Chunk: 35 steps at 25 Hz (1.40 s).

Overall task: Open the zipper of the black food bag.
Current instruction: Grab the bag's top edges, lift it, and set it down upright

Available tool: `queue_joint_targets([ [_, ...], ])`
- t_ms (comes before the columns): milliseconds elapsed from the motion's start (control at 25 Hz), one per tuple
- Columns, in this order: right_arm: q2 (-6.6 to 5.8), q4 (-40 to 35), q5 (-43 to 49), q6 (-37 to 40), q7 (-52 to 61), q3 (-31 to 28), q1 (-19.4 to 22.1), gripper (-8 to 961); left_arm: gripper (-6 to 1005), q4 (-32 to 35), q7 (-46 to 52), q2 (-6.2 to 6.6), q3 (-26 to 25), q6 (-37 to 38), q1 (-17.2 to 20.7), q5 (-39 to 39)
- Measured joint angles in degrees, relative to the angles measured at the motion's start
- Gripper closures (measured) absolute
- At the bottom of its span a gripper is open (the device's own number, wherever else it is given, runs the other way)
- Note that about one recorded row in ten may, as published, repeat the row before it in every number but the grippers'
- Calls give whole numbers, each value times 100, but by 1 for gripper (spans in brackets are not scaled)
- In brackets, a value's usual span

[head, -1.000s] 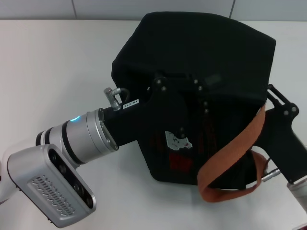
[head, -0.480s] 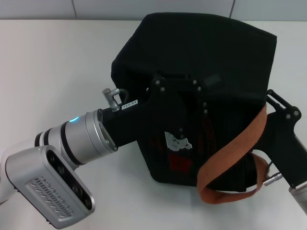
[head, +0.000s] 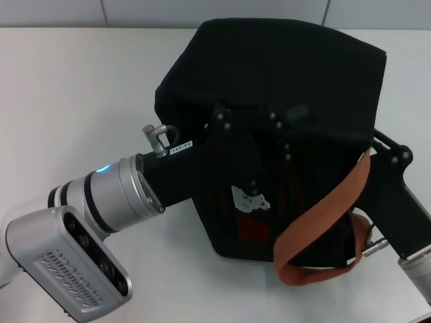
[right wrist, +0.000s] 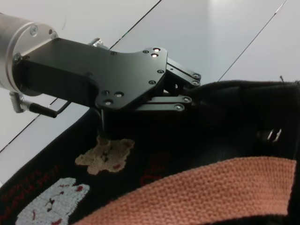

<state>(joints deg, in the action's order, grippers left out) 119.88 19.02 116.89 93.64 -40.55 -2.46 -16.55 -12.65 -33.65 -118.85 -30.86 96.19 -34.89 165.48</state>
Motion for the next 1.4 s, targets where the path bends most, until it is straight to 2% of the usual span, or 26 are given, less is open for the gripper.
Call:
queue_joint_targets([
  [120, 0, 32, 0, -43, -13, -18, -8, 563, 907, 0, -1, -3, 1, 34, 8, 1],
  [560, 0, 117, -50, -197, -40, -58, -58, 930, 907, 0, -1, -7, 1, 55, 4, 2],
  [920, 0, 22, -54, -196, -40, -29, 112, 954, 907, 0, 24, -2, -31, 58, -17, 4],
  [1160, -1, -95, -54, -171, -40, -19, 615, 929, 907, -26, 139, -11, -94, 20, -43, -20],
  [1360, 3, -246, -53, -281, -13, -30, 1242, 909, 907, -73, 217, -8, -168, -12, -46, -26],
  [1400, 3, -246, -53, -281, -13, -30, 1242, 905, 907, -73, 217, -8, -168, -12, -46, -26],
])
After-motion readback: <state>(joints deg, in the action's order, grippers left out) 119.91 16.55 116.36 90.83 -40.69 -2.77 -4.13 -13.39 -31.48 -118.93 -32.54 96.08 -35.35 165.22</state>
